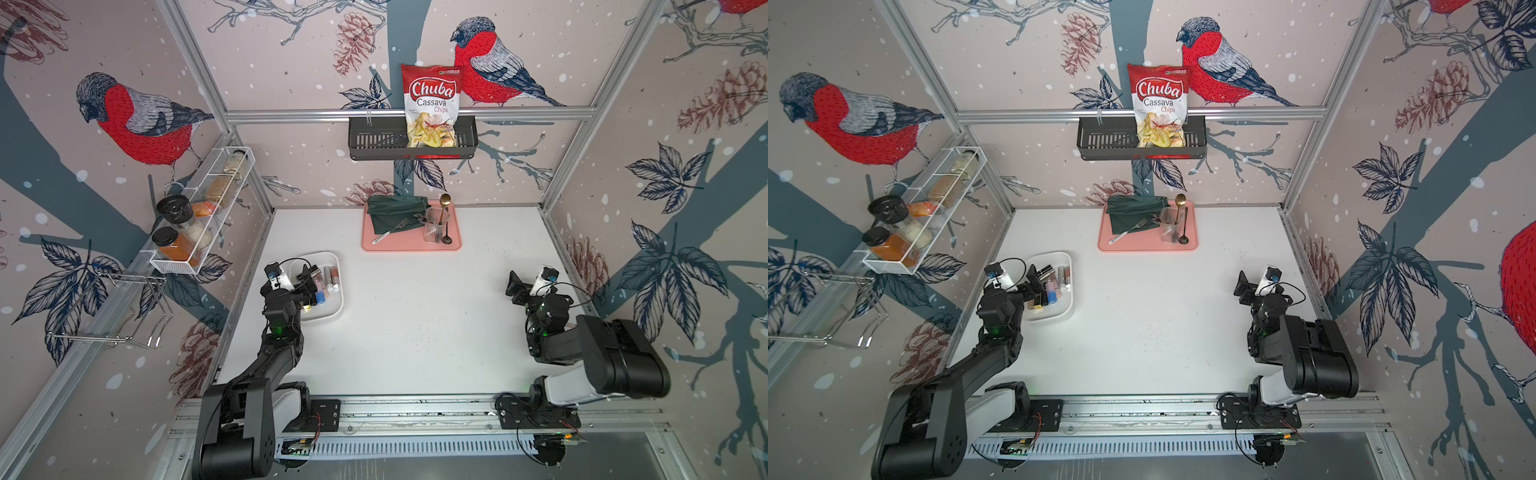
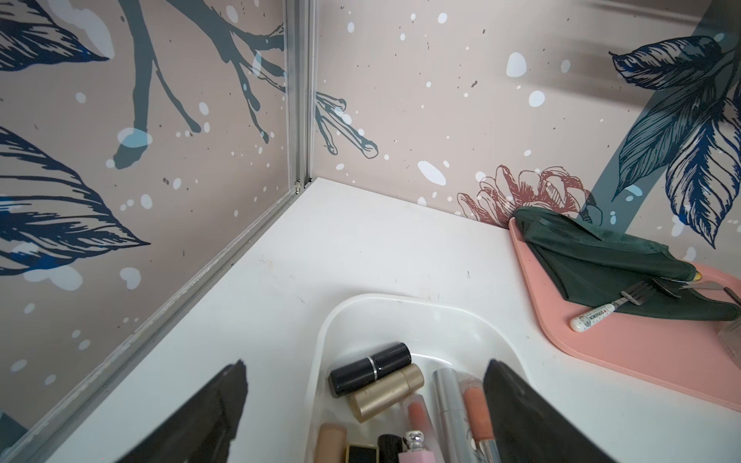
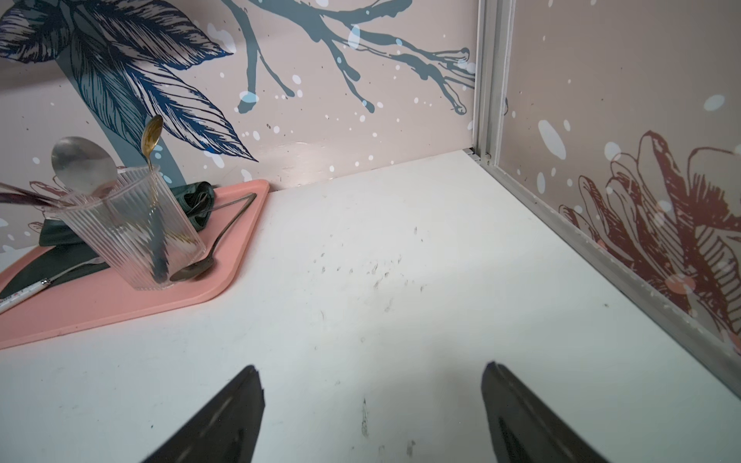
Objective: Put the lipstick into the storage box
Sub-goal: Reset both arms
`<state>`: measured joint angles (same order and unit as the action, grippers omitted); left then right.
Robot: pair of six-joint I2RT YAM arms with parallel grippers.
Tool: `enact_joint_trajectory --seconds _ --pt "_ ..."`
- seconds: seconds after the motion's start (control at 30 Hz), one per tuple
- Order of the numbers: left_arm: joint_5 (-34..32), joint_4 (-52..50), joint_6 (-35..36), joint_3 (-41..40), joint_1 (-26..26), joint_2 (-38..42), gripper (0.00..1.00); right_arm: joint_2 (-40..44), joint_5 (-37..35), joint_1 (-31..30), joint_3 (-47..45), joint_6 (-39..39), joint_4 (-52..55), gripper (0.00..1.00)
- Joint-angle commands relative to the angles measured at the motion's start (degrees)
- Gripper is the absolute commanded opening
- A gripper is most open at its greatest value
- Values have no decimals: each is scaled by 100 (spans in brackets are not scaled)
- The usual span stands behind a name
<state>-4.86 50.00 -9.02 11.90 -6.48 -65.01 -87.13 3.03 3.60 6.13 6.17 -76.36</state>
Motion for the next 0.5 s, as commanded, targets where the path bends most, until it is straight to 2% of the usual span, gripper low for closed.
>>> enact_joint_trajectory --seconds 0.0,0.03,0.07,0.17,0.47 --pt "167 942 88 -71 -34 -261 95 23 -21 -60 100 -111 -616 90" --pt "174 1047 101 -83 -29 -383 96 -4 29 -69 179 -153 -527 99" --pt "170 1166 102 -114 -29 -484 96 -50 111 -74 248 -190 -441 100" --pt "170 1623 91 -250 -31 -750 96 -59 175 -130 440 -277 -98 100" --pt "393 2216 74 -285 -21 -1259 96 -59 155 -137 435 -283 -101 100"
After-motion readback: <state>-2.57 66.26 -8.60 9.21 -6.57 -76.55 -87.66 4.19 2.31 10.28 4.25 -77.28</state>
